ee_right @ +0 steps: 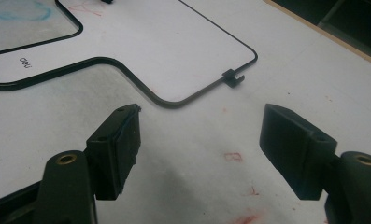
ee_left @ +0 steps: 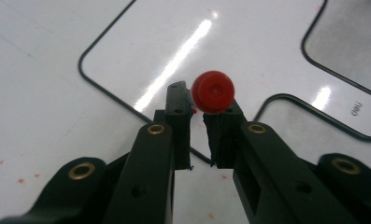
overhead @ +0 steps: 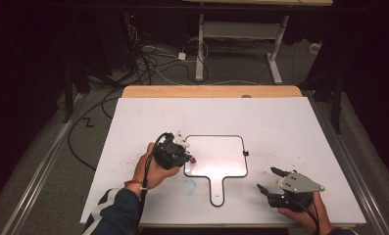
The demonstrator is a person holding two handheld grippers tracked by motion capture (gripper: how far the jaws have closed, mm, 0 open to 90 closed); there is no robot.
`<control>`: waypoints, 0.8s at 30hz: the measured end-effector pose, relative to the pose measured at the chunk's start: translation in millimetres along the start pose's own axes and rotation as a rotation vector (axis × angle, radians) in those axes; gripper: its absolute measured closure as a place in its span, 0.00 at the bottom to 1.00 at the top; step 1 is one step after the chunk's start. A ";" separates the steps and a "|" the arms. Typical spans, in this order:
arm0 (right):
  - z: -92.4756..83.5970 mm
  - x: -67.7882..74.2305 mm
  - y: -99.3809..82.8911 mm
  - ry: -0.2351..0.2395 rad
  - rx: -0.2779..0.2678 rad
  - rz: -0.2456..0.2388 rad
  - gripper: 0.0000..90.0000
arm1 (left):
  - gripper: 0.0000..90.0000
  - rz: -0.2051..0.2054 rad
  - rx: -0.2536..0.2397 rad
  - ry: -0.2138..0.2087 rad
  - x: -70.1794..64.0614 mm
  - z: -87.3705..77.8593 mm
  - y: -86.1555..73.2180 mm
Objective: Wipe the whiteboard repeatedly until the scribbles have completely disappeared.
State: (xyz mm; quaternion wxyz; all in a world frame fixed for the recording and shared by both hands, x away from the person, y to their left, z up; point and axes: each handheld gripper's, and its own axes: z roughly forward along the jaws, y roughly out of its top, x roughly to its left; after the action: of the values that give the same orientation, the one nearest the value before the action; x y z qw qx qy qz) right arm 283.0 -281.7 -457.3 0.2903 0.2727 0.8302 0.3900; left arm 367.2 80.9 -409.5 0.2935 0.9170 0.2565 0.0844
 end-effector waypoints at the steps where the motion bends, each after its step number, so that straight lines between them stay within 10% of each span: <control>1: 0.0 0.2 0.2 -0.001 0.004 0.000 0.33 | 0.88 -0.103 -0.054 -0.015 -13.4 4.7 0.9; 4: 0.2 0.8 0.5 -0.001 0.003 -0.002 0.33 | 0.88 -0.033 0.008 0.007 -14.5 1.9 5.5; 9: -0.1 0.5 0.3 -0.003 0.004 -0.004 0.33 | 0.88 -0.033 0.053 0.048 -2.7 -1.4 7.1; 18: -0.3 0.3 0.6 -0.003 0.003 -0.001 0.33 | 0.88 0.093 0.096 -0.022 -15.2 3.6 22.0; 24: -1.3 -0.3 0.1 -0.006 0.001 0.000 0.33 | 0.88 0.063 0.106 0.030 -10.6 3.0 21.6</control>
State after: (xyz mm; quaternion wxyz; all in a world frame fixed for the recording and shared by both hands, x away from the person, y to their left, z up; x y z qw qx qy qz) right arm 282.3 -282.5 -456.4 0.2925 0.2740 0.8297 0.3887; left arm 368.2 59.0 -399.5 0.2378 0.9375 0.2362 0.0934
